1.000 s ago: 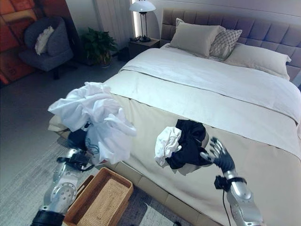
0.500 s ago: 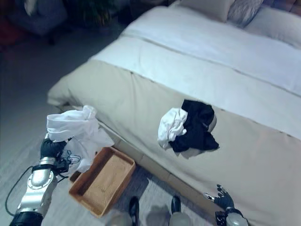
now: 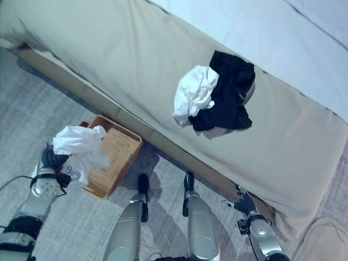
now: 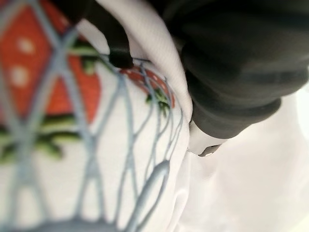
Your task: Pick up clothes into the bucket
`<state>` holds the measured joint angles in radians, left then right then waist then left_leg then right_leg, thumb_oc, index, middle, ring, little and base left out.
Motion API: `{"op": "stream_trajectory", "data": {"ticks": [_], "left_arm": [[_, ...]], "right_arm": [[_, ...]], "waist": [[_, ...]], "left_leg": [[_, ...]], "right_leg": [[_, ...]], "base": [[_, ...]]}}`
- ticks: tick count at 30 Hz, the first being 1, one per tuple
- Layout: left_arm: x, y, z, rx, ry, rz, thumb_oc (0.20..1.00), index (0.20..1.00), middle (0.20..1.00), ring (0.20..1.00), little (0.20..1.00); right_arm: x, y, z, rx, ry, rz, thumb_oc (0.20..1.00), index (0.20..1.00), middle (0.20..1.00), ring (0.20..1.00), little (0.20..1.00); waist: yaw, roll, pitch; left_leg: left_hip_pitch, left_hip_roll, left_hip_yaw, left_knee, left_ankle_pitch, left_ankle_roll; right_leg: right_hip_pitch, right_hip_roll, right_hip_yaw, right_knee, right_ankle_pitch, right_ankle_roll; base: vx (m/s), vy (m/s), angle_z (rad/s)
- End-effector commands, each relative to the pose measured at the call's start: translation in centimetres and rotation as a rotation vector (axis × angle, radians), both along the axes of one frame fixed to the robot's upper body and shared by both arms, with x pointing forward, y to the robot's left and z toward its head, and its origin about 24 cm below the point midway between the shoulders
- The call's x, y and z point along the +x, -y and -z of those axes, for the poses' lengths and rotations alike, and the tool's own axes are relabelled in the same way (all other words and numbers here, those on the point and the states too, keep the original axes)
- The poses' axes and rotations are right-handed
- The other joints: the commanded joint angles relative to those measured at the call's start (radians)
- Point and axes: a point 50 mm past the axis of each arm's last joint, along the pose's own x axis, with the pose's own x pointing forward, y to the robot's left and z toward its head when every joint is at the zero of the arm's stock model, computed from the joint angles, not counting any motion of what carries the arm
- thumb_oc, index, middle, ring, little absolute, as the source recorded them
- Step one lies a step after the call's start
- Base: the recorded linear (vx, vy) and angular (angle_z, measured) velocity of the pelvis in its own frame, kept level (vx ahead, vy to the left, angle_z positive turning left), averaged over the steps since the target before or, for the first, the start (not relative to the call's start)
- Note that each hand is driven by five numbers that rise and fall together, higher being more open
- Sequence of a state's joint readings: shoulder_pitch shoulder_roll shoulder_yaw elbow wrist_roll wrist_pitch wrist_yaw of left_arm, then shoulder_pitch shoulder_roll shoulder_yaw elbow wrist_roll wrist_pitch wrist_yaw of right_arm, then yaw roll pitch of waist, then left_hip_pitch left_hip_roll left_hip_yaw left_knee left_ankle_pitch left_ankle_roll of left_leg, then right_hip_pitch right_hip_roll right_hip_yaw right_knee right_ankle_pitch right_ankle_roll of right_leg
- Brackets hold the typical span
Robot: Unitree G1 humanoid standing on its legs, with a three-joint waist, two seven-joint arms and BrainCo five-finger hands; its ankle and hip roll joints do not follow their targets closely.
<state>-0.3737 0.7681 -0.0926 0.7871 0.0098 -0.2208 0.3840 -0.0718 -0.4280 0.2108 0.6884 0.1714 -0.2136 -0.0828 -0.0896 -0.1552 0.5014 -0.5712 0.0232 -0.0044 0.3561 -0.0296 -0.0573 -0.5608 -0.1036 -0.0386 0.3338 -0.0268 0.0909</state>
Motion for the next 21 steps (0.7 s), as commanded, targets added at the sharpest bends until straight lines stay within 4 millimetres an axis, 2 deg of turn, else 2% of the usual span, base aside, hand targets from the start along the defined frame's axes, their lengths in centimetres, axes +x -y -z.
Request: {"op": "stream_trajectory", "data": {"ticks": [1, 4, 8, 9, 10, 11, 12, 13, 14, 15, 16, 19, 21], "left_arm": [[0.2, -1.6, -2.3, 0.089, 0.052, -0.063, 0.200, 0.200, 0.200, 0.200, 0.200], [0.7, -1.7, -3.9, 0.130, 0.091, -0.066, 0.200, 0.200, 0.200, 0.200, 0.200], [0.7, -2.8, -5.6, 0.166, 0.116, -0.112, 0.200, 0.200, 0.200, 0.200, 0.200], [0.8, -2.9, -5.8, 0.168, 0.114, -0.120, 0.200, 0.200, 0.200, 0.200, 0.200], [0.9, -3.0, -5.9, 0.172, 0.108, -0.127, 0.200, 0.200, 0.200, 0.200, 0.200], [1.1, -3.0, -6.2, 0.182, 0.111, -0.131, 0.247, 0.247, 0.247, 0.247, 0.247], [1.1, -3.2, -6.1, 0.159, 0.107, -0.146, 0.473, 0.473, 0.473, 0.473, 0.473], [1.0, -3.5, -6.0, 0.137, 0.102, -0.164, 0.853, 0.853, 0.853, 0.853, 0.853], [1.1, -3.7, -6.2, 0.127, 0.106, -0.180, 0.843, 0.843, 0.843, 0.843, 0.843], [1.2, -3.8, -6.1, 0.119, 0.100, -0.190, 0.765, 0.765, 0.765, 0.765, 0.765], [1.1, -4.0, -6.0, 0.092, 0.103, -0.208, 1.000, 1.000, 1.000, 1.000, 1.000], [1.2, -4.2, -5.3, 0.072, 0.063, -0.246, 1.000, 1.000, 1.000, 1.000, 1.000], [1.2, -4.3, -5.1, 0.124, 0.015, -0.253, 1.000, 1.000, 1.000, 1.000, 1.000]], "right_arm": [[0.2, 0.4, -1.0, -0.012, 0.073, 0.011, 1.000, 1.000, 1.000, 1.000, 1.000], [0.8, 0.1, -1.6, -0.009, 0.105, 0.010, 1.000, 1.000, 1.000, 1.000, 1.000], [1.4, -0.4, -1.9, -0.008, 0.122, -0.013, 1.000, 1.000, 1.000, 1.000, 1.000], [1.5, -0.4, -2.1, -0.006, 0.130, -0.006, 1.000, 1.000, 1.000, 1.000, 1.000], [1.5, -0.3, -2.1, 0.007, 0.136, 0.007, 1.000, 1.000, 1.000, 1.000, 1.000], [1.6, -0.3, -2.2, 0.016, 0.143, 0.012, 1.000, 1.000, 1.000, 1.000, 1.000], [1.6, -0.4, -2.2, 0.026, 0.143, 0.012, 1.000, 1.000, 1.000, 1.000, 1.000], [1.6, -0.5, -2.2, 0.019, 0.140, 0.007, 1.000, 1.000, 1.000, 1.000, 1.000], [1.6, -0.6, -2.1, 0.005, 0.135, -0.010, 1.000, 1.000, 1.000, 1.000, 1.000], [1.5, -0.7, -2.0, -0.002, 0.126, -0.014, 1.000, 1.000, 1.000, 1.000, 1.000], [1.6, -0.8, -2.0, -0.005, 0.123, -0.023, 1.000, 1.000, 1.000, 1.000, 1.000], [1.7, -1.0, -1.9, -0.017, 0.115, -0.040, 1.000, 1.000, 1.000, 1.000, 1.000], [1.8, -0.9, -2.1, -0.019, 0.120, -0.047, 1.000, 1.000, 1.000, 1.000, 1.000]], "waist": [[-0.019, -0.033, -0.028], [-0.022, -0.053, -0.007], [-0.022, -0.087, 0.014], [-0.017, -0.087, 0.018], [-0.018, -0.090, 0.018], [-0.018, -0.092, 0.018], [-0.019, -0.093, 0.018], [-0.019, -0.097, 0.018], [-0.019, -0.103, 0.018], [-0.018, -0.106, 0.018], [-0.017, -0.109, 0.018], [-0.013, -0.113, 0.019], [-0.013, -0.111, 0.019]], "left_leg": [[-0.051, -0.013, -0.031, 0.152, -0.092, 0.039], [-0.129, -0.005, -0.036, 0.212, -0.109, 0.041], [-0.232, 0.011, -0.046, 0.325, -0.156, 0.053], [-0.240, 0.018, -0.057, 0.363, -0.204, 0.052], [-0.259, 0.019, -0.063, 0.381, -0.213, 0.055], [-0.275, 0.020, -0.066, 0.395, -0.218, 0.057], [-0.291, 0.020, -0.069, 0.409, -0.223, 0.060], [-0.304, 0.021, -0.074, 0.425, -0.230, 0.063], [-0.315, 0.022, -0.080, 0.437, -0.234, 0.066], [-0.321, 0.022, -0.084, 0.442, -0.236, 0.068], [-0.323, 0.022, -0.087, 0.444, -0.238, 0.069], [-0.318, 0.022, -0.092, 0.431, -0.235, 0.070], [-0.305, 0.022, -0.090, 0.412, -0.227, 0.068]], "right_leg": [[0.000, -0.019, -0.001, 0.025, 0.010, 0.040], [-0.065, -0.009, 0.001, 0.049, 0.012, 0.044], [-0.153, 0.013, 0.004, 0.115, -0.004, 0.042], [-0.160, 0.022, 0.005, 0.148, -0.040, 0.047], [-0.176, 0.024, 0.003, 0.162, -0.044, 0.048], [-0.187, 0.025, -0.001, 0.170, -0.048, 0.048], [-0.199, 0.028, -0.002, 0.177, -0.050, 0.046], [-0.208, 0.032, -0.005, 0.183, -0.052, 0.045], [-0.217, 0.034, -0.008, 0.188, -0.054, 0.044], [-0.217, 0.037, -0.010, 0.187, -0.055, 0.043], [-0.216, 0.039, -0.013, 0.181, -0.054, 0.044], [-0.201, 0.040, -0.018, 0.153, -0.044, 0.047], [-0.192, 0.037, -0.019, 0.133, -0.037, 0.048]], "base": [[-0.07, 0.010, -0.11], [-0.07, 0.001, -0.11], [-0.02, -0.012, -0.11], [0.06, -0.012, -0.16], [0.08, -0.008, -0.11], [0.00, 0.000, 0.00], [0.00, -0.009, 0.08], [0.01, -0.020, 0.10], [0.01, -0.030, 0.05], [0.02, -0.037, 0.04], [0.02, -0.035, 0.06], [0.01, -0.009, 0.02], [-0.01, 0.015, 0.02]]}}
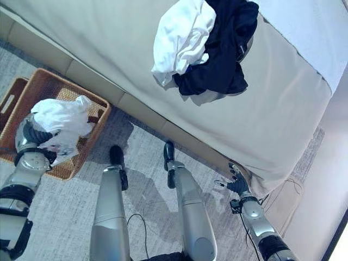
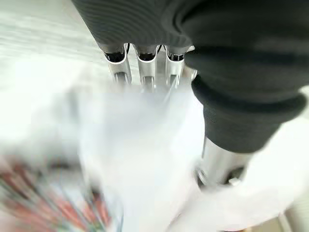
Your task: Pick up clothes into the bucket
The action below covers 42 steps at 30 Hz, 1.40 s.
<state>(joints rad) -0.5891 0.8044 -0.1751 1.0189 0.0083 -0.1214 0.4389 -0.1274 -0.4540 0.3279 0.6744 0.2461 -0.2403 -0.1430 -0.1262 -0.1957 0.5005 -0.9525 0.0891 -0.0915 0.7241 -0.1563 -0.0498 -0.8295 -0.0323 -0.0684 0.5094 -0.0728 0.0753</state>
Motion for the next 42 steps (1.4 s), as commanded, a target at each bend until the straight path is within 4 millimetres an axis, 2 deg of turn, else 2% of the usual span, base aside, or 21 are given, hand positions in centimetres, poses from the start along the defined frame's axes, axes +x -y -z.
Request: {"op": "stream_trajectory", "data": {"ticks": [1, 4, 5, 6, 7, 10, 13, 15, 18, 19, 23, 25, 27, 31, 34, 36, 38, 42], "left_arm": [[-0.7, -2.3, -2.7, 0.093, 0.029, -0.081, 1.000, 1.000, 1.000, 1.000, 1.000], [-1.4, -2.6, -2.2, 0.080, 0.022, -0.102, 1.000, 1.000, 1.000, 1.000, 1.000], [-2.2, -3.2, -1.4, 0.040, 0.035, -0.136, 1.000, 1.000, 1.000, 1.000, 1.000], [-2.3, -3.2, -1.3, 0.039, 0.030, -0.137, 1.000, 1.000, 1.000, 1.000, 1.000], [-2.7, -3.4, -1.1, 0.025, 0.034, -0.149, 1.000, 1.000, 1.000, 1.000, 1.000], [-3.4, -3.6, -0.2, -0.002, 0.040, -0.166, 1.000, 1.000, 1.000, 1.000, 1.000], [-3.9, -2.4, 1.4, -0.042, 0.073, -0.143, 1.000, 1.000, 1.000, 1.000, 1.000], [-4.0, -1.0, 2.4, -0.089, 0.107, -0.093, 1.000, 1.000, 1.000, 1.000, 1.000], [-3.2, 3.2, 4.4, -0.269, 0.186, 0.072, 1.000, 1.000, 1.000, 1.000, 1.000], [-3.1, 3.9, 5.2, -0.332, 0.189, 0.107, 1.000, 1.000, 1.000, 1.000, 1.000], [-2.8, 8.6, 8.4, -0.426, 0.085, 0.276, 1.000, 1.000, 1.000, 1.000, 1.000], [-3.4, 11.5, 10.8, -0.490, 0.008, 0.346, 1.000, 1.000, 1.000, 1.000, 1.000], [-3.9, 13.1, 12.0, -0.512, -0.038, 0.393, 1.000, 1.000, 1.000, 1.000, 1.000], [-5.6, 14.6, 14.3, -0.333, -0.258, 0.538, 1.000, 1.000, 1.000, 1.000, 1.000], [-7.4, 14.7, 16.6, -0.414, -0.341, 0.487, 1.000, 1.000, 1.000, 1.000, 1.000], [-8.4, 15.6, 17.7, -0.428, -0.406, 0.525, 1.000, 1.000, 1.000, 1.000, 1.000], [-9.0, 15.9, 18.2, -0.422, -0.436, 0.536, 1.000, 1.000, 1.000, 1.000, 1.000], [-10.4, 15.8, 19.5, -0.513, -0.457, 0.455, 1.000, 1.000, 1.000, 1.000, 1.000]], "right_arm": [[0.3, 0.4, -1.1, -0.034, 0.053, -0.022, 1.000, 1.000, 1.000, 1.000, 1.000], [0.3, 0.6, -1.2, -0.037, 0.055, -0.031, 1.000, 1.000, 1.000, 1.000, 1.000], [0.2, 0.6, -1.2, -0.040, 0.051, -0.036, 1.000, 1.000, 1.000, 1.000, 1.000], [0.1, 0.6, -1.1, -0.042, 0.047, -0.037, 1.000, 1.000, 1.000, 1.000, 1.000], [0.2, 0.6, -1.2, -0.042, 0.052, -0.040, 1.000, 1.000, 1.000, 1.000, 1.000], [0.1, 0.7, -1.2, -0.052, 0.051, -0.041, 1.000, 1.000, 1.000, 1.000, 1.000], [0.4, 1.3, -2.3, -0.081, 0.103, -0.013, 1.000, 1.000, 1.000, 1.000, 1.000], [1.2, 1.5, -4.1, -0.110, 0.188, -0.010, 1.000, 1.000, 1.000, 1.000, 1.000], [2.7, 2.6, -7.0, -0.144, 0.322, 0.052, 1.000, 1.000, 1.000, 1.000, 1.000], [3.3, 2.6, -7.8, -0.144, 0.360, 0.060, 1.000, 1.000, 1.000, 1.000, 1.000], [5.2, 2.3, -11.8, -0.208, 0.532, 0.061, 1.000, 1.000, 1.000, 1.000, 1.000], [6.0, 2.7, -14.0, -0.266, 0.624, 0.097, 1.000, 1.000, 1.000, 1.000, 1.000], [6.3, 2.9, -15.2, -0.289, 0.673, 0.121, 1.000, 1.000, 1.000, 1.000, 1.000], [7.8, 3.2, -17.6, -0.386, 0.745, 0.153, 1.000, 1.000, 1.000, 1.000, 1.000], [9.0, 4.0, -19.1, -0.453, 0.752, 0.194, 1.000, 1.000, 1.000, 1.000, 1.000], [9.9, 5.3, -21.0, -0.545, 0.760, 0.241, 1.000, 1.000, 1.000, 1.000, 1.000], [10.5, 5.4, -22.1, -0.602, 0.768, 0.240, 1.000, 1.000, 1.000, 1.000, 1.000], [11.4, 7.6, -24.9, -0.715, 0.742, 0.316, 1.000, 1.000, 1.000, 1.000, 1.000]], "waist": [[0.023, -0.071, 0.019], [0.027, -0.070, 0.019], [0.029, -0.071, 0.020], [0.034, -0.065, 0.019], [0.032, -0.068, 0.020], [0.038, -0.059, 0.020], [0.058, -0.030, 0.020], [0.070, -0.005, 0.020], [0.089, 0.044, 0.020], [0.093, 0.057, 0.019], [0.107, 0.090, 0.019], [0.120, 0.109, 0.003], [0.127, 0.121, -0.013], [0.153, 0.149, -0.047], [0.173, 0.172, -0.069], [0.189, 0.194, -0.077], [0.197, 0.208, -0.083], [0.223, 0.242, -0.087]], "left_leg": [[0.084, -0.045, -0.001, 0.037, -0.098, 0.059], [0.108, -0.045, 0.007, 0.001, -0.084, 0.057], [0.112, -0.053, 0.021, -0.029, -0.038, 0.058], [0.130, -0.046, 0.015, -0.020, -0.076, 0.055], [0.122, -0.054, 0.023, -0.040, -0.034, 0.057], [0.148, -0.060, 0.026, -0.068, -0.024, 0.055], [0.212, -0.075, 0.033, -0.133, 0.003, 0.051], [0.256, -0.085, 0.035, -0.179, 0.019, 0.048], [0.318, -0.109, 0.035, -0.251, 0.052, 0.047], [0.341, -0.116, 0.033, -0.273, 0.060, 0.046], [0.431, -0.137, 0.030, -0.356, 0.087, 0.048], [0.478, -0.144, 0.019, -0.414, 0.110, 0.046], [0.507, -0.150, 0.013, -0.455, 0.128, 0.043], [0.566, -0.147, -0.013, -0.558, 0.173, 0.037], [0.584, -0.142, -0.040, -0.622, 0.213, 0.032], [0.601, -0.145, -0.066, -0.646, 0.223, 0.026], [0.607, -0.147, -0.080, -0.655, 0.228, 0.024], [0.600, -0.156, -0.113, -0.653, 0.240, 0.016]], "right_leg": [[0.084, -0.035, 0.012, -0.056, 0.015, 0.064], [0.106, -0.037, 0.016, -0.091, 0.030, 0.065], [0.109, -0.047, 0.016, -0.120, 0.067, 0.061], [0.124, -0.039, 0.018, -0.108, 0.038, 0.066], [0.120, -0.048, 0.018, -0.128, 0.069, 0.062], [0.139, -0.056, 0.017, -0.138, 0.073, 0.062], [0.192, -0.075, 0.014, -0.167, 0.078, 0.060], [0.226, -0.086, 0.010, -0.182, 0.080, 0.059], [0.273, -0.111, 0.000, -0.196, 0.081, 0.056], [0.289, -0.116, -0.001, -0.200, 0.081, 0.055], [0.351, -0.132, -0.009, -0.210, 0.075, 0.056], [0.379, -0.140, -0.019, -0.216, 0.069, 0.054], [0.397, -0.146, -0.031, -0.219, 0.065, 0.054], [0.416, -0.150, -0.055, -0.212, 0.046, 0.054], [0.421, -0.156, -0.085, -0.205, 0.035, 0.050], [0.429, -0.167, -0.108, -0.181, 0.011, 0.045], [0.428, -0.173, -0.119, -0.165, -0.001, 0.041], [0.429, -0.183, -0.145, -0.135, -0.021, 0.034]], "base": [[-0.02, 0.034, 0.07], [-0.06, 0.035, 0.02], [-0.04, 0.032, -0.02], [-0.12, 0.023, 0.00], [0.00, 0.000, 0.00], [-0.03, 0.002, 0.00], [-0.01, 0.003, 0.04], [0.00, 0.004, 0.10], [0.01, 0.007, 0.08], [0.01, 0.022, 0.21], [0.03, -0.018, 0.18], [0.06, -0.059, 0.14], [0.05, -0.071, 0.16], [0.06, -0.074, 0.23], [0.03, -0.089, 0.20], [0.04, -0.080, 0.26], [0.03, -0.064, 0.41], [0.01, -0.077, 0.38]]}}
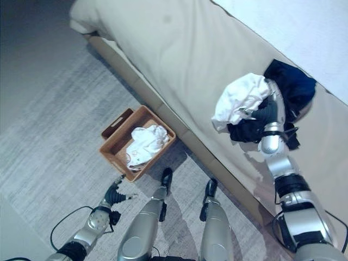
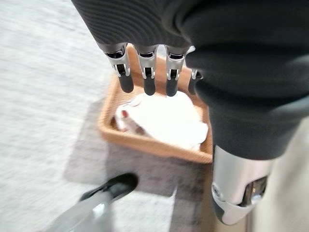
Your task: Pick up clothes into the bucket
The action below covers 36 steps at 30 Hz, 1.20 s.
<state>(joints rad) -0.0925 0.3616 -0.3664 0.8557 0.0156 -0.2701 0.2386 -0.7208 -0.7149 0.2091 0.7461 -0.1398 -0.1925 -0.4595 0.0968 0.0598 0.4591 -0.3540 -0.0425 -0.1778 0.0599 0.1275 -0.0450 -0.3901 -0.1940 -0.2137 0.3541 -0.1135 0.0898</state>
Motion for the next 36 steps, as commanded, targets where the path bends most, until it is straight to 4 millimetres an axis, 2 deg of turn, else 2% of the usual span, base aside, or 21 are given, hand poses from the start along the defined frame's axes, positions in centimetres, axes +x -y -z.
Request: {"op": "stream_trajectory", "data": {"ticks": [1, 6, 8, 10, 11, 15, 16, 18, 19, 23, 26, 31, 32, 33, 34, 36], "left_arm": [[-0.4, -0.2, 0.1, -0.035, 0.001, -0.039, 1.000, 1.000, 1.000, 1.000, 1.000], [0.2, 1.0, -0.3, -0.036, 0.026, 0.030, 1.000, 1.000, 1.000, 1.000, 1.000], [1.3, 1.5, -1.0, -0.068, 0.061, 0.014, 1.000, 1.000, 1.000, 1.000, 1.000], [1.4, 1.6, -1.0, -0.069, 0.062, 0.013, 1.000, 1.000, 1.000, 1.000, 1.000], [2.0, 1.9, -1.4, -0.072, 0.084, 0.027, 1.000, 1.000, 1.000, 1.000, 1.000], [3.1, 3.0, -2.7, -0.099, 0.147, 0.061, 1.000, 1.000, 1.000, 1.000, 1.000], [3.3, 3.2, -2.7, -0.102, 0.146, 0.064, 1.000, 1.000, 1.000, 1.000, 1.000], [3.6, 3.3, -2.8, -0.102, 0.151, 0.063, 1.000, 1.000, 1.000, 1.000, 1.000], [3.7, 3.2, -2.9, -0.103, 0.156, 0.059, 1.000, 1.000, 1.000, 1.000, 1.000], [4.5, 3.6, -3.9, -0.112, 0.204, 0.070, 1.000, 1.000, 1.000, 1.000, 1.000], [4.4, 3.7, -4.0, -0.123, 0.208, 0.068, 1.000, 1.000, 1.000, 1.000, 1.000], [4.3, 3.6, -3.9, -0.115, 0.205, 0.064, 1.000, 1.000, 1.000, 1.000, 1.000], [4.4, 3.8, -3.8, -0.111, 0.200, 0.072, 1.000, 1.000, 1.000, 1.000, 1.000], [4.4, 3.7, -3.6, -0.106, 0.192, 0.069, 1.000, 1.000, 1.000, 1.000, 1.000], [4.4, 3.6, -3.6, -0.103, 0.194, 0.066, 1.000, 1.000, 1.000, 1.000, 1.000], [4.4, 3.7, -3.5, -0.101, 0.188, 0.062, 1.000, 1.000, 1.000, 1.000, 1.000]], "right_arm": [[0.1, 2.0, -3.7, -0.104, 0.064, 0.101, 1.000, 1.000, 1.000, 1.000, 1.000], [0.8, 3.5, -5.9, -0.155, 0.041, 0.198, 1.000, 1.000, 1.000, 1.000, 1.000], [0.7, 5.4, -7.2, -0.193, -0.012, 0.296, 1.000, 1.000, 1.000, 1.000, 1.000], [0.7, 5.3, -7.2, -0.194, -0.011, 0.295, 1.000, 1.000, 1.000, 1.000, 1.000], [0.8, 5.6, -8.0, -0.220, -0.036, 0.322, 1.000, 1.000, 1.000, 1.000, 1.000], [0.6, 6.4, -8.2, -0.310, -0.107, 0.358, 1.000, 1.000, 1.000, 1.000, 1.000], [0.2, 7.3, -7.8, -0.321, -0.153, 0.392, 1.000, 1.000, 1.000, 1.000, 1.000], [0.1, 7.6, -7.7, -0.340, -0.181, 0.401, 1.000, 1.000, 1.000, 1.000, 1.000], [0.3, 7.3, -8.2, -0.339, -0.171, 0.397, 1.000, 1.000, 1.000, 1.000, 1.000], [0.4, 7.4, -7.4, -0.439, -0.255, 0.403, 1.000, 1.000, 1.000, 1.000, 1.000], [0.4, 7.7, -6.6, -0.467, -0.326, 0.415, 1.000, 1.000, 1.000, 1.000, 1.000], [1.0, 6.6, -6.4, -0.546, -0.349, 0.388, 1.000, 1.000, 1.000, 1.000, 1.000], [1.1, 6.5, -6.1, -0.582, -0.371, 0.386, 0.755, 0.755, 0.755, 0.755, 0.755], [1.3, 6.2, -6.5, -0.614, -0.370, 0.385, 0.407, 0.407, 0.407, 0.407, 0.407], [1.5, 5.9, -6.7, -0.644, -0.370, 0.381, 0.200, 0.200, 0.200, 0.200, 0.200], [1.8, 5.2, -7.0, -0.676, -0.346, 0.367, 0.200, 0.200, 0.200, 0.200, 0.200]], "waist": [[0.003, -0.001, -0.044], [0.024, 0.033, -0.040], [0.039, 0.054, -0.027], [0.038, 0.055, -0.026], [0.040, 0.056, -0.016], [0.047, 0.069, 0.012], [0.047, 0.071, 0.020], [0.048, 0.076, 0.025], [0.046, 0.077, 0.031], [0.047, 0.089, 0.060], [0.050, 0.095, 0.061], [0.051, 0.095, 0.061], [0.052, 0.096, 0.061], [0.050, 0.095, 0.061], [0.048, 0.093, 0.061], [0.043, 0.087, 0.061]], "left_leg": [[-0.003, -0.026, -0.036, 0.010, -0.040, 0.009], [-0.022, -0.024, -0.060, -0.003, -0.020, 0.002], [-0.046, -0.020, -0.082, -0.014, -0.001, -0.006], [-0.046, -0.020, -0.082, -0.013, 0.000, -0.006], [-0.060, -0.019, -0.085, -0.010, 0.002, -0.006], [-0.099, -0.023, -0.089, 0.009, 0.007, -0.007], [-0.098, -0.028, -0.091, 0.008, -0.012, -0.010], [-0.108, -0.029, -0.090, 0.008, -0.009, -0.011], [-0.114, -0.028, -0.089, 0.009, -0.008, -0.011], [-0.163, -0.036, -0.071, 0.039, -0.012, -0.008], [-0.208, -0.047, -0.065, 0.083, -0.026, -0.002], [-0.269, -0.054, -0.055, 0.121, -0.038, 0.002], [-0.276, -0.055, -0.054, 0.122, -0.037, 0.001], [-0.281, -0.057, -0.053, 0.123, -0.036, -0.001], [-0.285, -0.056, -0.052, 0.121, -0.034, -0.002], [-0.284, -0.054, -0.049, 0.118, -0.031, -0.005]], "right_leg": [[-0.014, -0.023, -0.006, 0.028, 0.015, 0.019], [-0.025, -0.023, -0.036, 0.038, 0.006, 0.015], [-0.048, -0.022, -0.058, 0.050, -0.002, 0.011], [-0.048, -0.022, -0.059, 0.051, -0.002, 0.011], [-0.063, -0.022, -0.057, 0.055, -0.001, 0.009], [-0.102, -0.026, -0.056, 0.073, 0.000, 0.006], [-0.112, -0.030, -0.050, 0.093, -0.037, 0.011], [-0.125, -0.030, -0.047, 0.096, -0.037, 0.010], [-0.135, -0.030, -0.042, 0.100, -0.037, 0.011], [-0.190, -0.035, -0.018, 0.121, -0.034, 0.010], [-0.233, -0.038, -0.005, 0.143, -0.033, 0.009], [-0.290, -0.039, 0.008, 0.163, -0.030, 0.011], [-0.297, -0.039, 0.010, 0.164, -0.030, 0.010], [-0.302, -0.038, 0.011, 0.165, -0.030, 0.010], [-0.305, -0.038, 0.011, 0.163, -0.029, 0.010], [-0.302, -0.035, 0.015, 0.155, -0.026, 0.010]], "base": [[-0.01, -0.065, 0.20], [-0.01, -0.056, 0.24], [-0.01, -0.066, 0.30], [0.00, -0.027, 0.27], [0.00, -0.028, 0.18], [0.02, -0.028, 0.03], [0.08, -0.059, 0.02], [0.03, -0.024, 0.06], [-0.02, 0.019, 0.08], [-0.02, 0.033, -0.01], [0.00, 0.000, 0.00], [0.00, 0.001, -0.01], [0.00, 0.000, 0.00], [0.00, 0.000, 0.00], [0.00, 0.000, 0.00], [0.00, 0.000, 0.00]]}}
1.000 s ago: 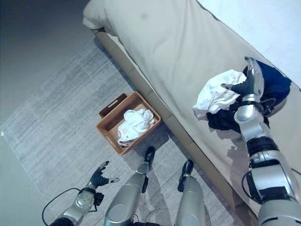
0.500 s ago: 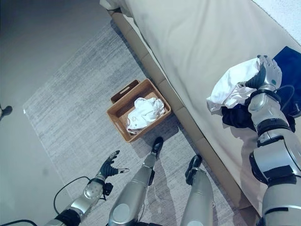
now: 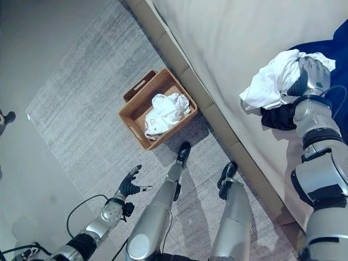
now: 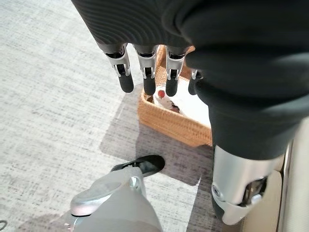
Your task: Pick up clothes into the bucket
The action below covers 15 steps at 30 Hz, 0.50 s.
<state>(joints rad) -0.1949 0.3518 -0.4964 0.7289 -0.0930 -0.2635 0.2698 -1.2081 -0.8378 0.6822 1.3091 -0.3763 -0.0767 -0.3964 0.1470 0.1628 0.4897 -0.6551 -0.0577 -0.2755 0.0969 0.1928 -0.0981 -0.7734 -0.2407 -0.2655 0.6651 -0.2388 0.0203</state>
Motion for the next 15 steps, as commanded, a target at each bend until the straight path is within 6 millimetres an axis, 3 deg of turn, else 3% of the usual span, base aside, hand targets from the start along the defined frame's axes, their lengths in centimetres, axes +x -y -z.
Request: {"op": "stream_trajectory", "data": {"ticks": [1, 6, 7, 10, 11, 13, 15], "left_arm": [[0.5, -0.4, -0.2, 0.007, 0.023, -0.032, 1.000, 1.000, 1.000, 1.000, 1.000], [0.6, -0.5, -0.5, 0.010, 0.039, -0.035, 1.000, 1.000, 1.000, 1.000, 1.000], [0.9, -0.7, -0.8, 0.014, 0.050, -0.038, 1.000, 1.000, 1.000, 1.000, 1.000], [1.0, -1.5, -0.9, 0.030, 0.054, -0.060, 1.000, 1.000, 1.000, 1.000, 1.000], [1.0, -1.5, -0.9, 0.030, 0.054, -0.060, 1.000, 1.000, 1.000, 1.000, 1.000], [1.0, -2.2, -1.0, 0.047, 0.056, -0.081, 1.000, 1.000, 1.000, 1.000, 1.000], [1.1, -2.5, -1.1, 0.053, 0.062, -0.087, 1.000, 1.000, 1.000, 1.000, 1.000]], "right_arm": [[-0.3, 0.6, -1.0, -0.144, -0.050, 0.032, 0.200, 0.200, 0.200, 0.200, 0.200], [0.1, -1.0, -3.4, -0.142, 0.092, -0.046, 0.200, 0.200, 0.200, 0.200, 0.200], [0.0, -1.4, -4.8, -0.137, 0.149, -0.067, 0.200, 0.200, 0.200, 0.200, 0.200], [-0.5, -2.6, -7.8, -0.156, 0.281, -0.136, 0.200, 0.200, 0.200, 0.200, 0.200], [-0.5, -2.6, -7.8, -0.155, 0.281, -0.135, 0.200, 0.200, 0.200, 0.200, 0.200], [-1.5, -3.2, -10.6, -0.148, 0.414, -0.181, 0.200, 0.200, 0.200, 0.200, 0.200], [-1.8, -3.1, -11.3, -0.141, 0.453, -0.185, 0.200, 0.200, 0.200, 0.200, 0.200]], "waist": [[-0.010, -0.021, 0.030], [-0.026, -0.047, 0.030], [-0.027, -0.051, 0.030], [-0.043, -0.080, 0.030], [-0.043, -0.080, 0.030], [-0.059, -0.105, 0.030], [-0.066, -0.113, 0.030]], "left_leg": [[0.019, -0.039, 0.049, 0.081, -0.097, 0.046], [0.044, -0.037, 0.056, 0.087, -0.107, 0.045], [0.030, -0.033, 0.059, 0.088, -0.083, 0.046], [0.067, -0.026, 0.077, 0.091, -0.097, 0.048], [0.068, -0.026, 0.077, 0.090, -0.097, 0.048], [0.116, -0.022, 0.094, 0.096, -0.112, 0.050], [0.138, -0.024, 0.100, 0.097, -0.120, 0.051]], "right_leg": [[0.085, 0.012, 0.066, -0.160, 0.101, 0.079], [0.119, 0.018, 0.070, -0.188, 0.116, 0.081], [0.116, 0.021, 0.063, -0.210, 0.154, 0.075], [0.159, 0.027, 0.077, -0.237, 0.170, 0.080], [0.160, 0.027, 0.077, -0.238, 0.170, 0.080], [0.213, 0.032, 0.086, -0.263, 0.183, 0.084], [0.237, 0.033, 0.091, -0.275, 0.187, 0.085]], "base": [[0.00, 0.000, 0.00], [-0.02, 0.015, -0.02], [-0.10, 0.074, -0.11], [-0.05, 0.044, -0.22], [-0.01, 0.045, -0.21], [-0.02, 0.069, -0.23], [0.00, 0.063, -0.21]]}}
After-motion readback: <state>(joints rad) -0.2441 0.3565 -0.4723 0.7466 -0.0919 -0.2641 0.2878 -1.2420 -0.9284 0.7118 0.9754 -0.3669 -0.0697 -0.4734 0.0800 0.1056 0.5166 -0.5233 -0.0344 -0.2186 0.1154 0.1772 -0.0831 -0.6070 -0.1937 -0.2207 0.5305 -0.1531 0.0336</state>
